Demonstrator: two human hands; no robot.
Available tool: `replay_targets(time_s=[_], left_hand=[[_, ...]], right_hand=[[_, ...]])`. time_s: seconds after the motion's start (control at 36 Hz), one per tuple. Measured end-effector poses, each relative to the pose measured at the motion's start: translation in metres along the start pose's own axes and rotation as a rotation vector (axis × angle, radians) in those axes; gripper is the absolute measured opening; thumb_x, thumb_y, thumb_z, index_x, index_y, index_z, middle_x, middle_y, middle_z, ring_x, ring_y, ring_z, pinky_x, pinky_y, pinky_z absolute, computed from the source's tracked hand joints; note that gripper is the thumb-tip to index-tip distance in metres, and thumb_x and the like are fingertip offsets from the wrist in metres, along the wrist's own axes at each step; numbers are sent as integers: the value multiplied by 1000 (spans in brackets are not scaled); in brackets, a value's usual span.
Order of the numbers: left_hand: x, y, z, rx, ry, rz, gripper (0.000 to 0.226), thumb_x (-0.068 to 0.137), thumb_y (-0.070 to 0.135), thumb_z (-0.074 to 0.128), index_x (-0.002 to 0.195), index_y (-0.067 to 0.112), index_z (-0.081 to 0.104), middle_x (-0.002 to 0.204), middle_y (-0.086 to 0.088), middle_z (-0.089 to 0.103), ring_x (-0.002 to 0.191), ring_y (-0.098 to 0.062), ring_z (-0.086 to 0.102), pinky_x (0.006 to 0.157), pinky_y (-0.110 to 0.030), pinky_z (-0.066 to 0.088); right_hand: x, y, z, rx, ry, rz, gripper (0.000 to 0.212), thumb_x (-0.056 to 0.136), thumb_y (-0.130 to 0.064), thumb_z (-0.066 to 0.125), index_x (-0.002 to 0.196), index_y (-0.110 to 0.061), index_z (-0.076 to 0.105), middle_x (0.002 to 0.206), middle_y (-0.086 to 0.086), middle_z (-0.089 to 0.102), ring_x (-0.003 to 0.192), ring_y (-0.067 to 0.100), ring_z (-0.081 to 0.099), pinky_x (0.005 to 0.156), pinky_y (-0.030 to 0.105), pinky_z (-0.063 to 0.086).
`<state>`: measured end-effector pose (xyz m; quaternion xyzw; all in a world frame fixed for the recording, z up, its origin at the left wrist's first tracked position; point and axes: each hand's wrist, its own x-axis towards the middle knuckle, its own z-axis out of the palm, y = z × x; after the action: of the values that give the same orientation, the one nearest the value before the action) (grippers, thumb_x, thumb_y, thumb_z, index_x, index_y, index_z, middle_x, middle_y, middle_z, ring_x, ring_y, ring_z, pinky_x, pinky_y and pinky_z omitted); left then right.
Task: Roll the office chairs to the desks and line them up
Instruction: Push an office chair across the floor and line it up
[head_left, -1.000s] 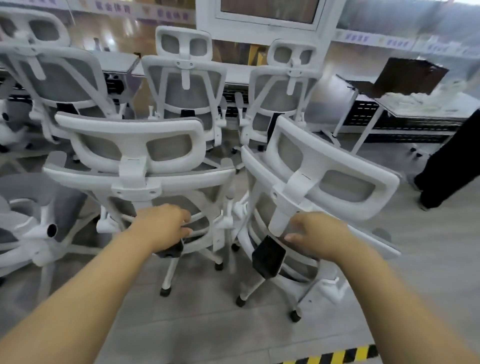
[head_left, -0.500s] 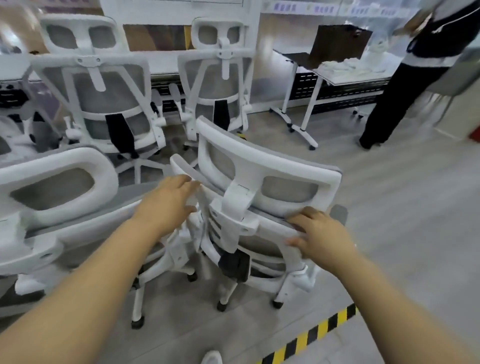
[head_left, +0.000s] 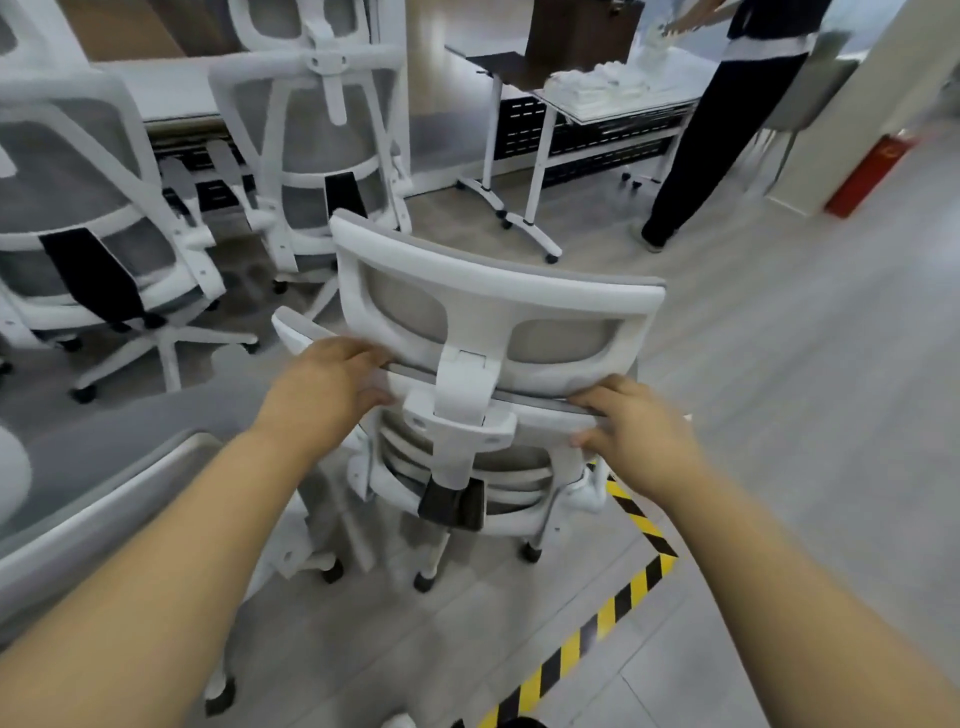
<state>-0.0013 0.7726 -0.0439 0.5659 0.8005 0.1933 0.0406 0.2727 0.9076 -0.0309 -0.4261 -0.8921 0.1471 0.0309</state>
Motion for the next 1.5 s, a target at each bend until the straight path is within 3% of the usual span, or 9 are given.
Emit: replay_targets(time_s=[0.25, 0.42, 0.53, 0.67, 1.0, 1.25, 1.39, 1.5], left_hand=[[52, 38, 28, 5, 36, -8, 38, 84, 28, 66, 120, 15, 63, 122, -7, 61, 118, -29, 50, 95, -38, 42], [70, 78, 45, 38, 98, -70, 32, 81, 23, 70, 111, 12, 67, 113, -8, 66, 109, -33, 56, 83, -42, 49], [77, 101, 58, 61, 128, -115, 32, 82, 23, 70, 112, 13, 68, 114, -7, 67, 109, -32, 57, 84, -37, 46], [77, 120, 66, 32, 152, -162, 32, 83, 21, 69, 114, 16, 67, 114, -3, 67, 105, -30, 59, 80, -34, 46], [68, 119, 56, 65, 98, -355, 39, 89, 15, 60, 126, 25, 59, 131, 4, 58, 120, -23, 51, 88, -36, 47], [69, 111, 52, 73, 140, -381, 35, 85, 15, 65, 120, 20, 65, 123, -2, 63, 111, -26, 57, 86, -38, 48], [73, 112, 52, 60, 150, -435, 32, 86, 17, 64, 118, 20, 65, 121, 0, 65, 107, -24, 58, 82, -31, 44], [78, 115, 51, 62, 103, -517, 34, 87, 23, 64, 120, 24, 63, 123, 3, 64, 112, -19, 57, 87, -29, 42]], right_hand=[[59, 61, -22, -4, 15, -6, 41, 87, -27, 64, 127, -26, 58, 131, -2, 53, 119, 24, 46, 89, 35, 41], [99, 110, -34, 48, -1, -74, 43, 87, -21, 64, 128, -28, 57, 136, -3, 49, 121, 27, 45, 95, 40, 43], [120, 138, -45, 56, -11, -144, 44, 86, -14, 62, 128, -24, 57, 136, 0, 50, 121, 27, 46, 103, 37, 35], [152, 166, -52, 96, -65, -202, 43, 85, -12, 64, 127, -19, 59, 133, 6, 53, 123, 31, 45, 109, 46, 30], [185, 164, -51, 137, -41, -323, 42, 86, -9, 61, 127, -18, 59, 135, 4, 52, 126, 29, 43, 108, 43, 32], [197, 157, -48, 170, -21, -368, 41, 87, -7, 61, 126, -19, 60, 133, 4, 54, 124, 24, 42, 111, 41, 27], [206, 160, -49, 141, -31, -398, 39, 88, -14, 60, 126, -21, 59, 134, 3, 53, 127, 26, 40, 110, 40, 29], [214, 164, -52, 108, -15, -476, 36, 89, -15, 60, 125, -18, 60, 131, 4, 56, 123, 27, 44, 113, 36, 21]])
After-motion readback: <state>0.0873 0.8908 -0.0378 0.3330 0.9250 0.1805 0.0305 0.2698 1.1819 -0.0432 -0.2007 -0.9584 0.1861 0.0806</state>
